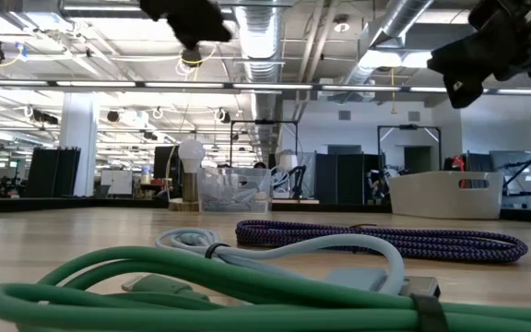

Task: Pick & Place USB Port
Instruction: Put the black purple charger cable into the transparent bin

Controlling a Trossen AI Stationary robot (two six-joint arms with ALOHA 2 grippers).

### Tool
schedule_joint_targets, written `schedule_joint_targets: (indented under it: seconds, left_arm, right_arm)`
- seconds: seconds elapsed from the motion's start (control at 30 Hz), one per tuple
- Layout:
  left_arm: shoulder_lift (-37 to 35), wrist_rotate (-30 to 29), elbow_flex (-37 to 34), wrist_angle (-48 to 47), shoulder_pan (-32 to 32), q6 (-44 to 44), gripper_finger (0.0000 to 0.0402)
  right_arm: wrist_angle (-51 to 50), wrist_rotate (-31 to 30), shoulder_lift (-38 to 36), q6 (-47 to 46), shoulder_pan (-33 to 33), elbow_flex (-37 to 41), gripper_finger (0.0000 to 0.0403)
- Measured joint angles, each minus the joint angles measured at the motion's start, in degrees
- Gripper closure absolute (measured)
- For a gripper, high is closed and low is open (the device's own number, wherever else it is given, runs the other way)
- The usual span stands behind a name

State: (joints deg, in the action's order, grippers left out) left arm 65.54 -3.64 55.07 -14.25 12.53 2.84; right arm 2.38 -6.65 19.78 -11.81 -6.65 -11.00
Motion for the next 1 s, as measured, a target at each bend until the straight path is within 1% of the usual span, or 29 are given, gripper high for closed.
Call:
schedule_joint_targets:
  seconds: [0.13,0.23,0.37,0.47,0.63,0.73,0.87,1.0]
  left_arm:
    - [-7.66,-4.35,-0.02,-8.95,-1.05,-0.29,0.0294]
    - [-14.05,-5.78,-2.29,-10.15,-1.53,0.39,0.0324]
    - [-23.27,-7.17,-9.72,-10.15,-2.52,1.17,0.0368]
    - [-30.24,-8.63,-17.55,-6.10,-2.79,0.07,0.0394]
    - [-40.20,-8.64,-29.41,6.24,-2.79,2.93,0.0392]
    - [-44.84,-8.70,-34.40,10.32,-2.79,4.88,0.0392]
    - [-48.79,-8.81,-38.27,13.16,-2.79,4.80,0.0396]
    - [-49.46,-8.81,-39.43,13.65,-2.79,4.21,0.0392]
  right_arm:
    - [-0.05,-1.37,2.90,2.70,-0.35,-2.28,0.0345]
    - [-0.06,-1.17,3.74,4.26,-0.35,-3.92,0.0345]
    - [-0.02,-1.17,3.79,7.19,-0.35,-4.93,0.0345]
    - [-0.18,-1.17,3.80,7.74,-0.35,-5.01,0.0345]
    - [-0.21,-1.56,3.84,5.53,-0.35,-5.01,0.0345]
    - [-0.95,-4.19,5.03,3.39,-0.35,-5.03,0.0345]
    - [-3.96,-7.20,8.04,0.37,-0.35,-5.06,0.0345]
    - [-9.52,-8.86,12.71,-2.62,-0.35,-8.09,0.0345]
